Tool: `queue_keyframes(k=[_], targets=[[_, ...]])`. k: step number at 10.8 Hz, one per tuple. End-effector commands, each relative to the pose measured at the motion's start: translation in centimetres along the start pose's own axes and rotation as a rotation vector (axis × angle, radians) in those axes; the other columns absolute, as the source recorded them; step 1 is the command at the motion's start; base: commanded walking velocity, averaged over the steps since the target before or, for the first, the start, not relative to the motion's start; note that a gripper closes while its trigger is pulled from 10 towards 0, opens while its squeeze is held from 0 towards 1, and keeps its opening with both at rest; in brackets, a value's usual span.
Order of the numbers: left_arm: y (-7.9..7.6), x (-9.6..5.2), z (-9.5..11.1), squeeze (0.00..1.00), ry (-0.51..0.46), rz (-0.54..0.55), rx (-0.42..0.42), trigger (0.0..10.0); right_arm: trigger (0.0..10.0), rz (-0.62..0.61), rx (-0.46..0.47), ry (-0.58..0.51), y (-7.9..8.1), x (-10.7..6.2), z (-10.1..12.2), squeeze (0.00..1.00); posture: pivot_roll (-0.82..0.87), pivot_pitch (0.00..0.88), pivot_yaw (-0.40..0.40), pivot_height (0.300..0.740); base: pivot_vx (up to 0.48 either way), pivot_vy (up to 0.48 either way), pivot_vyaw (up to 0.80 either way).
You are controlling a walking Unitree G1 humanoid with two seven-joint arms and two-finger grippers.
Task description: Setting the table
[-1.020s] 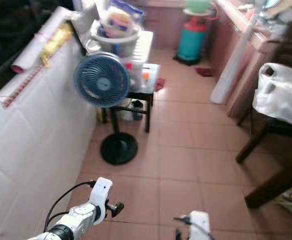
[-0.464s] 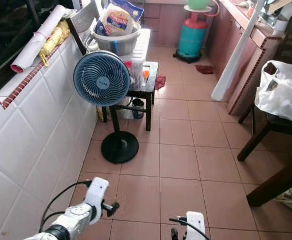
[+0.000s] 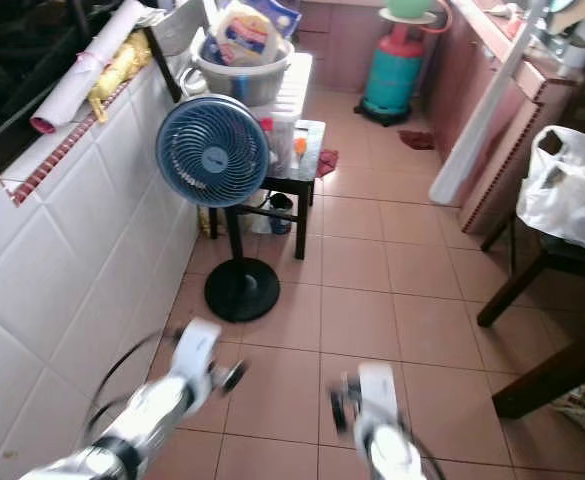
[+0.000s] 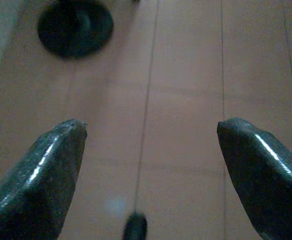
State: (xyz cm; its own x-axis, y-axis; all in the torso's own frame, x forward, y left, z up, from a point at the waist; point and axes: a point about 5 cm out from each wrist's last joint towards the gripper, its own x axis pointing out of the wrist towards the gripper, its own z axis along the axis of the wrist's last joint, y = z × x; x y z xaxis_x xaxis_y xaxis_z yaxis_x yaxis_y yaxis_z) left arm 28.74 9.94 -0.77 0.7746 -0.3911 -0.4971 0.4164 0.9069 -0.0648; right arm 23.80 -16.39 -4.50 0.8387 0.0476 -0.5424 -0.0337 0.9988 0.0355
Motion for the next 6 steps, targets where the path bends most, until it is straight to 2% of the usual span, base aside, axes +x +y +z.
queue_keyframes(k=[1,2,3,4,5,6], targets=[[-0.1,0.2,1.3,0.0,-0.064,-0.028,-0.008,10.0,10.0,0.007,0.033,-0.045,-0.1,0.0,0.4,0.0,0.13,0.053,-0.065,0.74,0.0,0.0,0.0],[0.0,0.2,2.0,0.0,-0.108,-0.046,0.016,10.0,10.0,0.006,0.038,-0.101,0.0,0.1,1.3,0.0,0.12,0.055,-0.062,0.74,0.0,0.0,0.0],[0.5,-0.2,2.8,0.0,-0.174,-0.085,0.032,10.0,10.0,-0.001,0.018,-0.206,-0.2,-0.2,2.4,0.0,0.12,0.06,-0.053,0.74,0.0,0.0,0.0],[1.2,-0.6,2.9,0.0,-0.202,-0.083,0.042,10.0,10.0,0.001,0.005,-0.25,-0.5,-0.7,2.6,0.0,0.12,0.062,-0.049,0.74,0.0,0.0,0.0],[2.4,-1.5,2.9,0.0,-0.251,-0.052,0.073,10.0,10.0,-0.001,-0.019,-0.335,-1.2,-1.8,3.1,0.0,0.12,0.064,-0.049,0.74,0.0,0.0,0.0],[3.2,-2.9,3.1,0.0,-0.341,-0.031,0.096,10.0,10.0,-0.011,-0.03,-0.425,-2.0,-3.4,4.2,0.0,0.13,0.066,-0.055,0.74,0.0,0.0,0.0]])
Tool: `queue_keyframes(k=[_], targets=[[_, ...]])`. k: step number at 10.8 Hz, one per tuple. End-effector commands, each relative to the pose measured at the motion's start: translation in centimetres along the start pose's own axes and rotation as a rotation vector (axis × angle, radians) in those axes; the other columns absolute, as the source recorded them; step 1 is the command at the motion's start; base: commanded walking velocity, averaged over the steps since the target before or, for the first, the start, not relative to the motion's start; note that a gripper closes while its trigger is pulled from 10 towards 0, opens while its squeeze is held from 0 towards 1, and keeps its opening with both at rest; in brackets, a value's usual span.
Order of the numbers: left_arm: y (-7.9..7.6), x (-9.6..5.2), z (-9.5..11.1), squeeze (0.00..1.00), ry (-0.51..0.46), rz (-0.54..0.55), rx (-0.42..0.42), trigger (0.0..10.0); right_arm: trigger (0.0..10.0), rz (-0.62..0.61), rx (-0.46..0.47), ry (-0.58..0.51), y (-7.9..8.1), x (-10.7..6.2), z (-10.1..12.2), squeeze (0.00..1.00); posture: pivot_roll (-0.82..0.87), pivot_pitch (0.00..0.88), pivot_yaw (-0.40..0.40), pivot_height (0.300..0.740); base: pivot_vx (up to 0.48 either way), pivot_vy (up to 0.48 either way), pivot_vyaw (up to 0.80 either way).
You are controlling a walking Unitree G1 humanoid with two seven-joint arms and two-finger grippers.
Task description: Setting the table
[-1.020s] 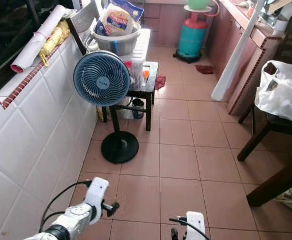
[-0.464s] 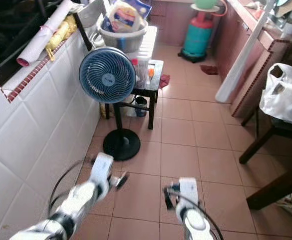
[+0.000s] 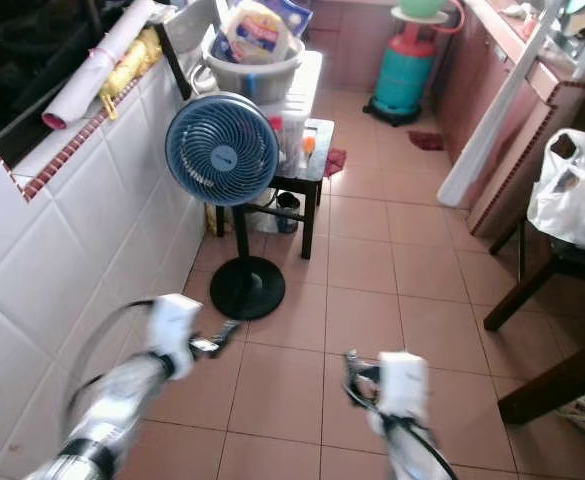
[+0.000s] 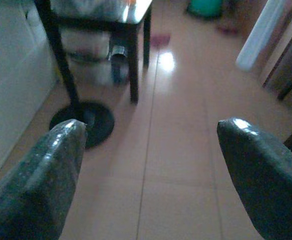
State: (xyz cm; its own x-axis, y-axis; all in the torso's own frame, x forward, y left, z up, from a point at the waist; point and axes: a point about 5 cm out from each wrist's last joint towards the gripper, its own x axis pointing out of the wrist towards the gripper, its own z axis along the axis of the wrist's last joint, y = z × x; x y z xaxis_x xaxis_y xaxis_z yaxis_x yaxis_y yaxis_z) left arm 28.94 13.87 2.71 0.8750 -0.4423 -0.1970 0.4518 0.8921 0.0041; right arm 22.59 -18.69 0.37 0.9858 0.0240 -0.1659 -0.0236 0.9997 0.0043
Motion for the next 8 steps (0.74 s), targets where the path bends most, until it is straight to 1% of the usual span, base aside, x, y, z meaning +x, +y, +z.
queue_keyframes(k=[1,2,3,4,5,6,7,8], targets=[[-0.2,-0.4,0.6,0.0,-0.045,-0.028,-0.016,10.0,10.0,0.008,-0.006,-0.083,-0.7,-0.3,2.2,0.0,0.13,0.067,-0.056,0.74,0.0,0.0,0.0],[0.1,-1.3,0.6,0.0,-0.067,-0.016,0.003,10.0,10.0,-0.005,-0.007,-0.128,-1.5,-1.6,3.7,0.0,0.13,0.064,-0.056,0.74,0.0,0.0,0.0],[0.7,-2.4,0.7,0.0,-0.086,0.03,0.048,10.0,10.0,-0.009,-0.005,-0.148,-1.7,-2.9,4.5,0.0,0.13,0.064,-0.06,0.74,0.0,0.0,0.0],[0.9,-3.2,0.5,0.0,-0.086,0.045,0.04,10.0,10.0,-0.012,0.008,-0.151,-1.6,-3.7,4.9,0.0,0.14,0.064,-0.069,0.74,0.0,0.0,0.0],[1.7,-5.5,-0.1,0.0,-0.063,0.042,0.081,10.0,10.0,0.013,0.008,-0.117,-0.9,-5.8,5.1,0.0,0.13,0.062,-0.077,0.74,0.0,0.0,0.0],[2.0,-6.4,-0.7,0.0,-0.048,0.047,0.097,10.0,10.0,0.022,0.008,-0.087,-0.7,-6.7,5.0,0.0,0.14,0.072,-0.075,0.74,0.0,0.0,0.0],[1.8,-6.7,-1.3,0.0,-0.062,0.032,0.114,10.0,10.0,0.016,0.014,-0.057,-0.7,-7.3,4.8,0.0,0.14,0.076,-0.067,0.74,0.0,0.0,0.0],[1.0,-6.9,-1.8,0.0,-0.077,0.011,0.137,10.0,10.0,-0.017,0.033,-0.059,-0.9,-7.9,4.8,0.0,0.14,0.078,-0.045,0.74,0.0,0.0,0.0]])
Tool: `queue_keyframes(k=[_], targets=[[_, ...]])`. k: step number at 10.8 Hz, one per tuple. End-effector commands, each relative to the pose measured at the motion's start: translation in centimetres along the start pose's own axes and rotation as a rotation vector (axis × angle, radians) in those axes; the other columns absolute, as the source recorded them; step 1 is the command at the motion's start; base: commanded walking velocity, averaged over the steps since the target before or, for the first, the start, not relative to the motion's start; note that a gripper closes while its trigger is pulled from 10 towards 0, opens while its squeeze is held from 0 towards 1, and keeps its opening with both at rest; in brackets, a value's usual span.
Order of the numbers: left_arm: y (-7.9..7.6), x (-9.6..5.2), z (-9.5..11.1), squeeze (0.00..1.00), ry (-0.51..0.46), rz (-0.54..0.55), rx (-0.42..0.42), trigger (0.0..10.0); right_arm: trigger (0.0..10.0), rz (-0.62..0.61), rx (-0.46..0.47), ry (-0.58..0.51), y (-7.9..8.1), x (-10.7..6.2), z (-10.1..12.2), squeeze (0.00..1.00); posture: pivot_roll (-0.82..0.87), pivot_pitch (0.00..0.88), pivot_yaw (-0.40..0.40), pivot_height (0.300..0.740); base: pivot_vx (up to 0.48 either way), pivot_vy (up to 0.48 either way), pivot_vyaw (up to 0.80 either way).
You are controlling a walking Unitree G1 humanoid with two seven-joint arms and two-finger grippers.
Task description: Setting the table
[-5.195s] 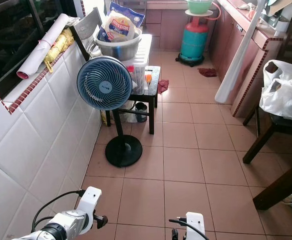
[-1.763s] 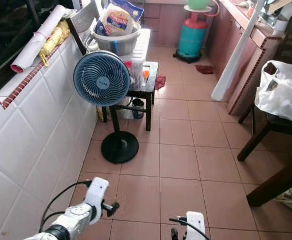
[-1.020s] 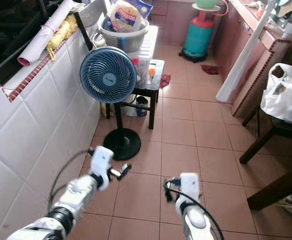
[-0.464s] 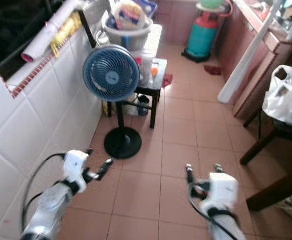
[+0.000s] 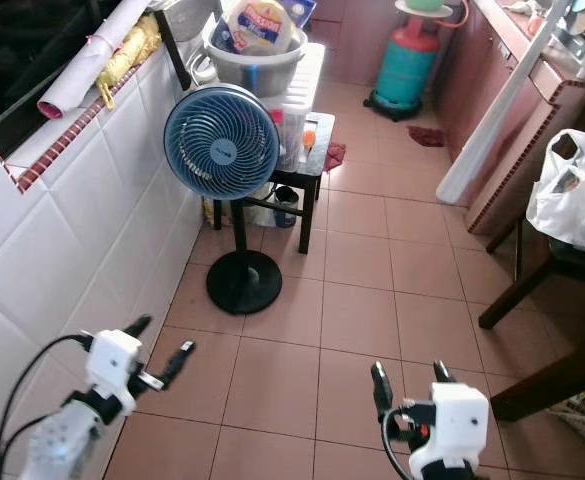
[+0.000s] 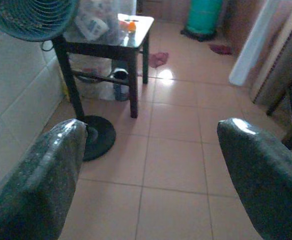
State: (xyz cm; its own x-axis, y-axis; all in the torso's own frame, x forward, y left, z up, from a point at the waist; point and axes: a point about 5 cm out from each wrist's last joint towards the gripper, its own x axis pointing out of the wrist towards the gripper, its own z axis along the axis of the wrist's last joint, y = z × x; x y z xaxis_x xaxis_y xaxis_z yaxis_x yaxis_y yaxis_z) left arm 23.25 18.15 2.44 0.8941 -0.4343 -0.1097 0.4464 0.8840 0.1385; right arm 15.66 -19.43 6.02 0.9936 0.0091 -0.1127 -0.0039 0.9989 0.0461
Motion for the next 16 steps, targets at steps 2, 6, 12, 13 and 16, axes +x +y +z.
queue_keyframes(k=[2,6,12,13,16], targets=[[-0.6,-2.4,-2.6,0.0,0.096,-0.036,0.0,10.0,10.0,-0.049,0.023,-0.001,-0.3,-0.4,0.4,0.0,0.12,0.086,-0.019,0.74,0.0,0.0,0.0],[-1.5,-5.7,-6.6,0.0,0.248,-0.081,-0.01,10.0,10.0,-0.128,0.038,0.015,0.2,-1.4,0.8,0.0,0.03,0.09,0.018,0.74,0.0,0.0,-0.77],[-4.5,11.4,10.7,0.0,-0.413,-0.085,0.048,10.0,10.0,-0.182,0.011,-0.056,-0.7,-0.3,3.5,0.0,-0.04,0.04,-0.018,0.74,0.0,0.0,-0.77],[-4.7,11.6,12.0,0.0,-0.471,-0.059,0.05,10.0,10.0,-0.159,0.013,-0.058,-0.2,0.3,3.5,0.0,-0.02,0.037,-0.033,0.74,0.0,0.0,-0.77],[-3.1,9.8,10.6,0.0,-0.378,0.028,0.019,10.0,10.0,-0.069,0.029,-0.072,1.5,3.4,3.9,0.0,0.07,0.029,-0.064,0.74,0.0,0.0,-0.74]])
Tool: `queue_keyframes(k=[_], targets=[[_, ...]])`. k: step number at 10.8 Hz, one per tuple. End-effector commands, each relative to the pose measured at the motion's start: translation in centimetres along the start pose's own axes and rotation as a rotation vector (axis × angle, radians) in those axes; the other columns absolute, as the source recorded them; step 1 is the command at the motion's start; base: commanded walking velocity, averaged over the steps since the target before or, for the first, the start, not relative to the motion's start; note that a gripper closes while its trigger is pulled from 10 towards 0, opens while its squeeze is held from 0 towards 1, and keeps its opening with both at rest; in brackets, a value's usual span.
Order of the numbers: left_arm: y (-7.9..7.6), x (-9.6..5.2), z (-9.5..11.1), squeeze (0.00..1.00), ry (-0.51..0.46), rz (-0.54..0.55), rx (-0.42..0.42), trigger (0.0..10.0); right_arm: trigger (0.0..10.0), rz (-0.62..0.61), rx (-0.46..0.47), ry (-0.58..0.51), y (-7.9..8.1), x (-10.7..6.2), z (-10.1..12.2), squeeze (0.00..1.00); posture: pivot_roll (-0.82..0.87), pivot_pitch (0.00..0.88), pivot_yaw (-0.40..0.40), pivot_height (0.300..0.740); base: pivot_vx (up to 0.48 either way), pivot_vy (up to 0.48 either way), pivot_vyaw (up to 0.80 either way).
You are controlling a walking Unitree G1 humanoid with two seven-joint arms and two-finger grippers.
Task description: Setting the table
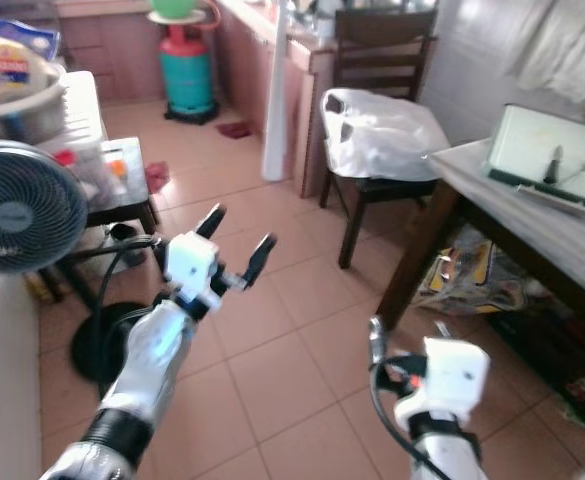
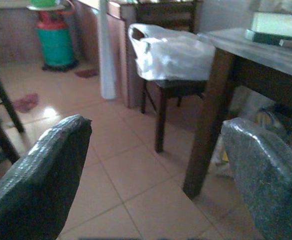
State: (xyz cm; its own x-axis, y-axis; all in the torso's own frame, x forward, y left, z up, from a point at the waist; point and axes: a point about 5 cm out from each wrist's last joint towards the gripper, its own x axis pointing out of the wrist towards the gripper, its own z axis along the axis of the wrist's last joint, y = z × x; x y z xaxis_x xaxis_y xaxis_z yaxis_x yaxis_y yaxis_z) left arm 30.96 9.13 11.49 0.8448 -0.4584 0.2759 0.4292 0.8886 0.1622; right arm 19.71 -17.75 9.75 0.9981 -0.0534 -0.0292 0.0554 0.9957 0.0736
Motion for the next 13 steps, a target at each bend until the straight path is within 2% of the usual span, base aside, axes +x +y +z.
queue_keyframes(k=[1,2,3,4,5,6,7,8,10,11,12,13], targets=[[1.0,-1.3,-0.8,0.0,0.057,0.029,0.004,10.0,10.0,-0.004,0.009,0.019,-0.3,0.3,-0.4,0.0,0.09,0.035,-0.062,0.74,0.0,0.0,-0.71],[2.9,-3.3,-1.3,0.0,0.135,0.005,0.055,10.0,10.0,0.054,-0.004,0.006,0.3,0.7,0.3,0.0,0.11,0.079,-0.06,0.74,0.0,0.0,0.0],[3.4,-4.5,-1.8,0.0,0.177,-0.013,0.089,10.0,10.0,0.056,-0.016,0.027,0.0,0.6,-0.4,0.0,0.13,0.085,-0.059,0.74,0.0,0.0,0.0],[3.7,-5.5,-1.3,0.0,0.206,-0.036,0.119,10.0,10.0,0.019,-0.006,0.046,-0.7,0.6,-0.9,0.0,0.15,0.111,-0.063,0.74,0.0,0.0,0.0],[3.9,-6.0,-1.1,0.0,0.217,-0.028,0.126,10.0,10.0,0.011,-0.008,0.044,-0.8,0.5,-1.0,0.0,0.16,0.094,-0.053,0.74,0.0,0.0,0.0],[3.9,-5.8,-1.1,0.0,0.222,-0.018,0.124,10.0,10.0,-0.002,-0.008,0.038,-0.7,0.8,-1.1,0.0,0.17,0.061,-0.067,0.74,0.0,0.0,0.0],[3.7,-4.7,-1.0,0.0,0.217,-0.064,0.179,10.0,10.0,-0.024,-0.056,0.021,-1.0,1.4,-1.0,0.0,0.17,0.026,-0.085,0.74,0.0,0.0,0.0],[4.4,-3.7,-0.4,0.0,0.209,-0.055,0.167,10.0,10.0,-0.081,-0.024,0.0,-1.5,1.6,-0.4,0.0,0.13,0.047,-0.07,0.74,0.0,0.0,0.0],[4.6,-3.1,-0.7,0.0,0.244,-0.066,0.152,10.0,10.0,-0.055,-0.054,-0.014,-0.7,2.0,-1.2,0.0,0.14,0.053,0.078,0.74,0.0,0.0,0.0],[3.9,-2.7,-0.8,0.0,0.244,-0.095,0.143,10.0,10.0,-0.092,-0.02,-0.026,-0.9,2.2,-1.4,0.0,0.14,0.052,0.089,0.74,0.0,0.0,0.0],[3.3,-2.4,-1.0,0.0,0.247,-0.116,0.136,10.0,10.0,-0.1,0.013,-0.036,-0.4,2.8,-1.6,0.0,0.12,0.056,0.118,0.74,0.0,0.0,0.0],[2.7,-2.5,-1.5,0.0,0.26,-0.115,0.109,10.0,10.0,-0.068,0.015,-0.028,0.4,3.3,-2.0,0.0,0.11,0.067,0.114,0.74,0.0,0.0,0.0]])
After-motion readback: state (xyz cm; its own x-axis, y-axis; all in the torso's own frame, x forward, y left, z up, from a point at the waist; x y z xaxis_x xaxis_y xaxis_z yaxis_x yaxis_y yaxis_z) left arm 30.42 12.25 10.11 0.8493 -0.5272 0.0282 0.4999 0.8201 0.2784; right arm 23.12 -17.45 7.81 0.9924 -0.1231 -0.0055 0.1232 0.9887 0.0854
